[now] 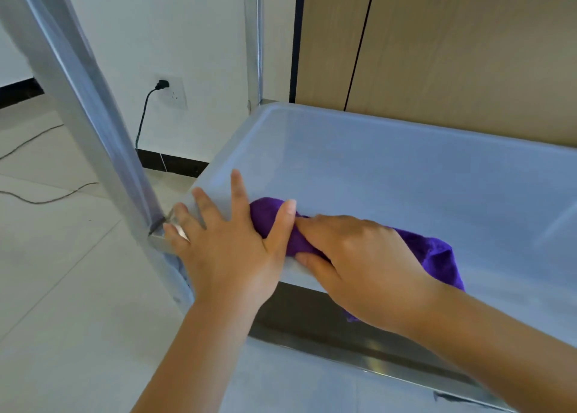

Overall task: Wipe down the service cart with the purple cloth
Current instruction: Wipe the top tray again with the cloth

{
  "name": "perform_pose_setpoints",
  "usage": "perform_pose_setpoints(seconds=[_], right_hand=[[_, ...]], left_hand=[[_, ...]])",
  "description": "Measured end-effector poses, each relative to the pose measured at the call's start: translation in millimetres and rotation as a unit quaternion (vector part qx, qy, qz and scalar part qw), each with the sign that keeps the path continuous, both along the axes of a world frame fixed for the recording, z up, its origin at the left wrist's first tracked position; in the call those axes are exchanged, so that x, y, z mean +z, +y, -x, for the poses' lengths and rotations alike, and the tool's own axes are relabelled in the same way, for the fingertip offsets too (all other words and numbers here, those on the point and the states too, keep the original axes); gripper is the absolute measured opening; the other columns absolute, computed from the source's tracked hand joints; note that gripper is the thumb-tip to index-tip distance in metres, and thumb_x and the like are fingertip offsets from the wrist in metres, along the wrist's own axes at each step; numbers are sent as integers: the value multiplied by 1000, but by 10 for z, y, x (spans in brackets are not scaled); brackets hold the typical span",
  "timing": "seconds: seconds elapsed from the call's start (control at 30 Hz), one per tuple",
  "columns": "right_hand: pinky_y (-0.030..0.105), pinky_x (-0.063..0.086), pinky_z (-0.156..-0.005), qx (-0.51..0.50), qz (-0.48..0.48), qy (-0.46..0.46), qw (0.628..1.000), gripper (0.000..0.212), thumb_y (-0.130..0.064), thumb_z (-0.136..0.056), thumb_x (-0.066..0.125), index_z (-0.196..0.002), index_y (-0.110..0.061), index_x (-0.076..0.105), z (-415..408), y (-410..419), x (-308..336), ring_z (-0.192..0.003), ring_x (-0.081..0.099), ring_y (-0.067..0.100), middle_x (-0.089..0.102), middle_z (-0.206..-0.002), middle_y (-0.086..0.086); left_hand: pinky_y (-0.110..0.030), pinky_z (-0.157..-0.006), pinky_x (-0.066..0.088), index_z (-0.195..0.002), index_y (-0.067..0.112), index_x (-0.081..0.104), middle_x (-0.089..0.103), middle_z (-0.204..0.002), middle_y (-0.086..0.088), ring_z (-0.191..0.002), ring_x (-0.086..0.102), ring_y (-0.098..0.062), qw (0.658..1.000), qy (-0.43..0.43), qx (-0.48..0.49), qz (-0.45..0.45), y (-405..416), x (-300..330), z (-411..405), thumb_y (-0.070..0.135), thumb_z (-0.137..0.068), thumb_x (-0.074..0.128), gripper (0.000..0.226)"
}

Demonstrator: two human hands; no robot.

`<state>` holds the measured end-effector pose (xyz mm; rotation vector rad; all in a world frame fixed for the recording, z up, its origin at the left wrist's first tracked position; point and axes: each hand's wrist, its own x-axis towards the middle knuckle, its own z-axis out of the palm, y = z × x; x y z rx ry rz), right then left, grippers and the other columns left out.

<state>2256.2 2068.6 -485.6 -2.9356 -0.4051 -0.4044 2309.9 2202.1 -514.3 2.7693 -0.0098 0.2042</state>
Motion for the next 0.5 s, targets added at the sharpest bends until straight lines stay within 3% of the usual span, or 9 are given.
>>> perform_pose_setpoints(seconds=[0.07, 0.2, 0.3, 0.37, 0.43, 0.5], right_hand=[[28, 46, -49, -7, 11, -18, 1000, 22, -34, -88, 41, -88, -22, 59, 18, -32, 5, -59, 55, 14, 57, -71, -9], [34, 46, -80, -61, 11, 29, 998, 25, -40, -96, 34, -113, -27, 49, -128, -354, 64, -96, 55, 18, 58, -106, -8], [34, 41, -76, -146, 36, 70, 986, 24, -39, -98, 33, -111, -24, 47, -352, -646, 72, -96, 53, 23, 57, -109, -2], [33, 38, -72, -169, 26, 74, 982, 24, -37, -98, 34, -113, -23, 48, -448, -743, 16, -96, 53, 24, 58, -111, 0], [32, 35, -71, -174, 16, 65, 983, 25, -36, -97, 36, -115, -23, 48, -485, -740, -8, -100, 53, 25, 58, -113, 0], [31, 34, -71, -166, -4, 56, 985, 25, -36, -96, 37, -114, -24, 50, -500, -738, 2, -100, 53, 24, 59, -113, 0]], left_hand=[[-53, -112, -3, -147, 34, -7, 2, -155, -21, -140, -1, -42, 1000, 11, 8, -4, -22, 36, -3, 81, -58, -20, 101], [-50, -112, -6, -149, 29, 6, 2, -156, -18, -141, -5, -39, 998, 54, 7, -19, -69, 54, -15, 77, -75, 3, 88], [-50, -113, -8, -150, 23, 6, 0, -157, -13, -142, -9, -35, 998, 60, 4, -36, -75, 37, -25, 60, -91, 18, 71], [-48, -113, -9, -150, 15, 8, 1, -157, -11, -143, -9, -29, 998, 26, -31, -42, -209, 13, 79, 46, -96, 15, 62], [-45, -114, 2, -146, 6, 23, 20, -154, -13, -144, 7, -30, 994, -34, -100, -34, -451, -51, 304, 40, -94, 11, 63], [-50, -107, 28, -130, -1, 51, 50, -136, -17, -132, 39, -34, 983, -101, -155, -11, -702, -121, 480, 36, -89, 20, 63]])
